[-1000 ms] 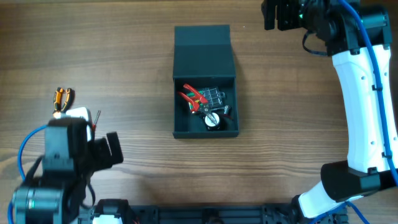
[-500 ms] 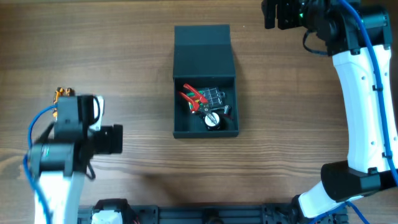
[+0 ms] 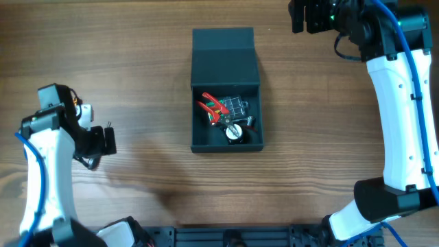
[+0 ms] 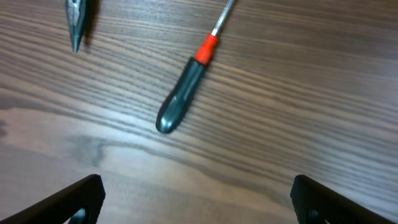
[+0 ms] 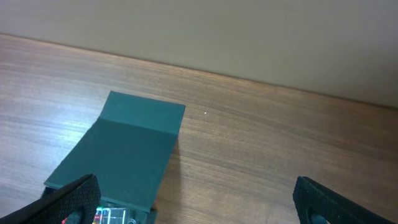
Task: Pack container
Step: 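Lower the left gripper and grasp the red-handled screwdriver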
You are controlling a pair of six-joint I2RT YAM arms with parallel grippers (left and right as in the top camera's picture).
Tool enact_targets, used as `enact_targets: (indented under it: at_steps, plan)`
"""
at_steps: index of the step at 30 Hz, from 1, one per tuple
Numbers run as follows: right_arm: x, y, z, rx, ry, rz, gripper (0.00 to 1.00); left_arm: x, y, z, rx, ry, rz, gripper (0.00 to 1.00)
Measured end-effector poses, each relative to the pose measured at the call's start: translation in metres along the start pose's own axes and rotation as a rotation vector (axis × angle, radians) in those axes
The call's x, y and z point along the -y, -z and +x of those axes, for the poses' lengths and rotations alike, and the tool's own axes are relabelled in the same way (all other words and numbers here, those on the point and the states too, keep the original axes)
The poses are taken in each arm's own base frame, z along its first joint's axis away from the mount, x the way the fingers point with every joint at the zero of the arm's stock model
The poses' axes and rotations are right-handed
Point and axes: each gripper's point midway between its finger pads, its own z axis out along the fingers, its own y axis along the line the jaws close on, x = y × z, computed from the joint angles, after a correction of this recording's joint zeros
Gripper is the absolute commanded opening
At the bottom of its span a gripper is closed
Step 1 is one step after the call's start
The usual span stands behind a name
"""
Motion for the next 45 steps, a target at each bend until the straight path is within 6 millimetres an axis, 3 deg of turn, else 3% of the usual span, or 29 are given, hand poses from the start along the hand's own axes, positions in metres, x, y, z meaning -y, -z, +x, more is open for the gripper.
enact_targets:
  at_steps: [12,17,26,31,36,41,45]
  plan:
    - [0.000,0.000,0.003,-0.011,0.017,-0.001,1.00,0.009,-0.058,-0.028,-0.042,-0.112,0.092,1.00]
    - [0.000,0.000,0.004,-0.016,0.021,-0.001,1.00,0.011,-0.069,-0.036,-0.031,-0.177,0.101,1.00]
    - [0.000,0.000,0.008,-0.031,0.036,0.001,1.00,0.025,-0.084,-0.033,-0.051,-0.322,0.189,1.00]
    - [0.001,0.000,0.011,-0.045,0.039,0.004,1.00,0.023,-0.088,-0.038,-0.028,-0.340,0.183,1.00]
    - [0.000,0.000,0.014,-0.056,0.039,0.003,1.00,0.017,-0.100,-0.027,-0.037,-0.320,0.184,0.98]
    - [0.000,0.001,0.016,-0.064,0.039,0.002,1.00,0.014,-0.101,-0.027,-0.030,-0.315,0.178,0.89]
    - [0.000,0.001,0.016,-0.067,0.039,0.002,1.00,0.012,-0.102,-0.028,-0.025,-0.313,0.175,0.73]
